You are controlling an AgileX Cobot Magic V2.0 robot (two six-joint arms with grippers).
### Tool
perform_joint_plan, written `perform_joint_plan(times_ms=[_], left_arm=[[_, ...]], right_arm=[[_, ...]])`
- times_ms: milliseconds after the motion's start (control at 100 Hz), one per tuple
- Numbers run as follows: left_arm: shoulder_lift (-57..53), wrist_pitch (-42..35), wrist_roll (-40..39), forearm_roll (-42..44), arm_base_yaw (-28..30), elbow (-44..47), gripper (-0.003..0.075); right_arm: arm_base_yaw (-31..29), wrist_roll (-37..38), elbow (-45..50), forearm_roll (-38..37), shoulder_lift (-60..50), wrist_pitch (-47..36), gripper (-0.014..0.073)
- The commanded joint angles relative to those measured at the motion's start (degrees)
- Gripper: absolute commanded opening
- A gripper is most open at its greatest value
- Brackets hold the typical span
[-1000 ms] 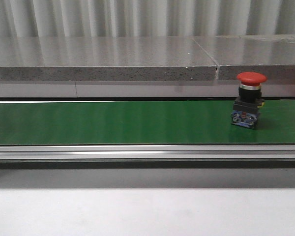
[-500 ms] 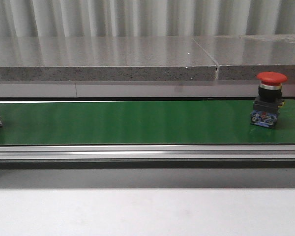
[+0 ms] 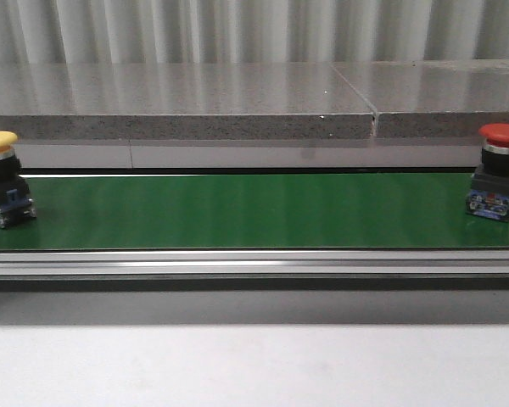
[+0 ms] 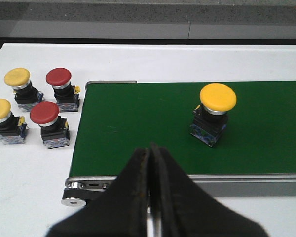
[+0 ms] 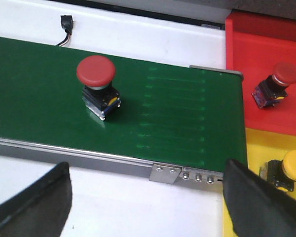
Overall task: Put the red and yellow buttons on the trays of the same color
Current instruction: 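Grasp the red button at the belt's end with the right gripper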
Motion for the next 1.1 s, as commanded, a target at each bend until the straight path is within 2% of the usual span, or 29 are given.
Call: perform_joint_plan(times_ms=[0,710,820,940,1000,1090], left_arm=[[0.0,-4.0,0.0,-0.5,-0.4,-1.5,-0.0020],[0.0,-4.0,0.0,-0.5,-0.4,-1.5,-0.0020],[0.0,-4.0,0.0,-0.5,-0.4,-1.5,-0.0020],[0.0,-4.0,0.0,-0.5,-0.4,-1.5,-0.0020],[0.0,-4.0,0.0,-0.5,-0.4,-1.5,-0.0020],[0.0,-4.0,0.0,-0.5,-0.4,-1.5,-0.0020]], right_arm=[[0.2,-0.6,-2.9,0.2,3.8,-3.4,0.0625],[0.2,-0.6,-19.8,0.1,40.5,-2.9,0.0610],[0.2,-0.6,-21.2,0.1,43.4,-4.7,0.0503],[0.2,-0.6,-22.4,0.1,44.4,-5.0,0.0271],[0.2,-0.6,-23.1,-0.1,44.4,-4.1,0.0189],[-0.3,-0.6,-25.2,-0.5,44.4,-1.5,0.0151]])
